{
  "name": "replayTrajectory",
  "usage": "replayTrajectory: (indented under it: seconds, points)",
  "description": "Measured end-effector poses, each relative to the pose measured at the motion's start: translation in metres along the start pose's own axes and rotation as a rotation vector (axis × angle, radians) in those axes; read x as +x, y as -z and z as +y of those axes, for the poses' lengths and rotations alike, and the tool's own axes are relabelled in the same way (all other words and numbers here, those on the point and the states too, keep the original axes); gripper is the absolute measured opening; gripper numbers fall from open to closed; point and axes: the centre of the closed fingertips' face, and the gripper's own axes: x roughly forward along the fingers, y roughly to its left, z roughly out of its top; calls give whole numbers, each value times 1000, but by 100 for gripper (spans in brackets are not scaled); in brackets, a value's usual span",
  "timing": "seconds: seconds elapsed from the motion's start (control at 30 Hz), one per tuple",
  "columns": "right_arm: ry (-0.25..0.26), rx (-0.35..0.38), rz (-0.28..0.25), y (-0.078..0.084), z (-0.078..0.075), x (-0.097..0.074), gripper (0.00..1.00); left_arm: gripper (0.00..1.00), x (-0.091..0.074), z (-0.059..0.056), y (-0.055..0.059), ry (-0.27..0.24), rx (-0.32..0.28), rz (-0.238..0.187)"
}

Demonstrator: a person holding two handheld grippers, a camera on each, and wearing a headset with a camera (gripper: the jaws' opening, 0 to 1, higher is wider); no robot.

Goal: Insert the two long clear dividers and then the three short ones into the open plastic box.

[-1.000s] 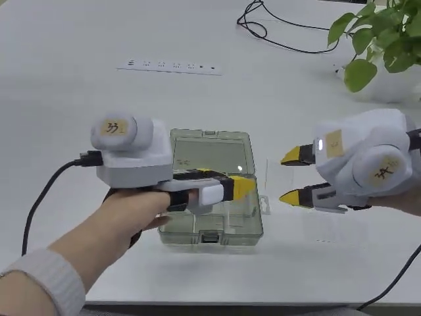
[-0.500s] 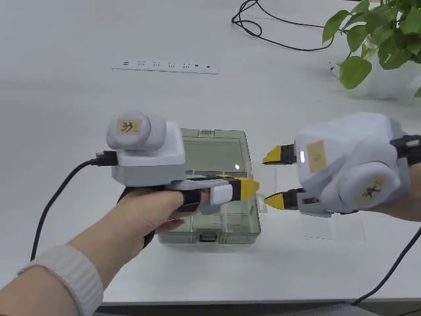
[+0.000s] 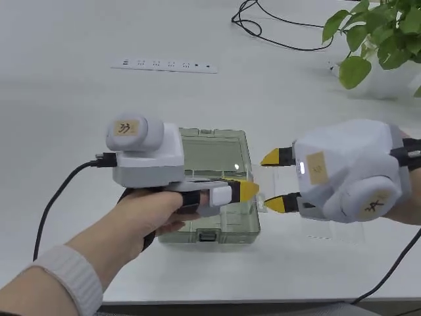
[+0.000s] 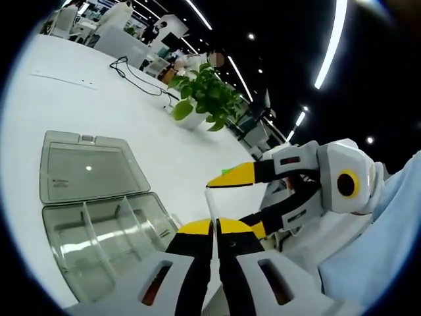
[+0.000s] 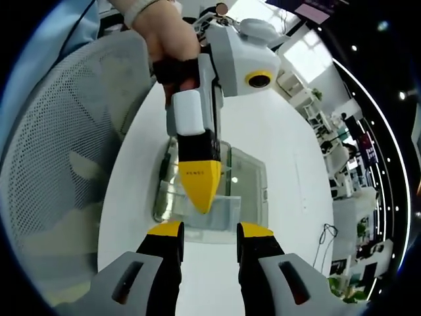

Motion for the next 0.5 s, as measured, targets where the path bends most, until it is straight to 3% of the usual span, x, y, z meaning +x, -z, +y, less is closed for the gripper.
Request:
replayTrajectory:
  seconds: [0.2, 0.3, 0.4, 0.5]
  points:
    - [-6, -22, -8, -2, 0, 0, 34, 0, -2, -1, 1, 6, -16, -7]
    - [-16, -12, -13, -2, -1, 0, 36, 0, -5, -5, 2, 16, 7, -5]
    - [-26, 35, -33, -3, -4, -3, 38, 0, -5, -3, 3, 9, 49, 2]
    - [-51, 96, -66, -7, -6, -7, 37, 0, -8, -3, 4, 21, 126, 17]
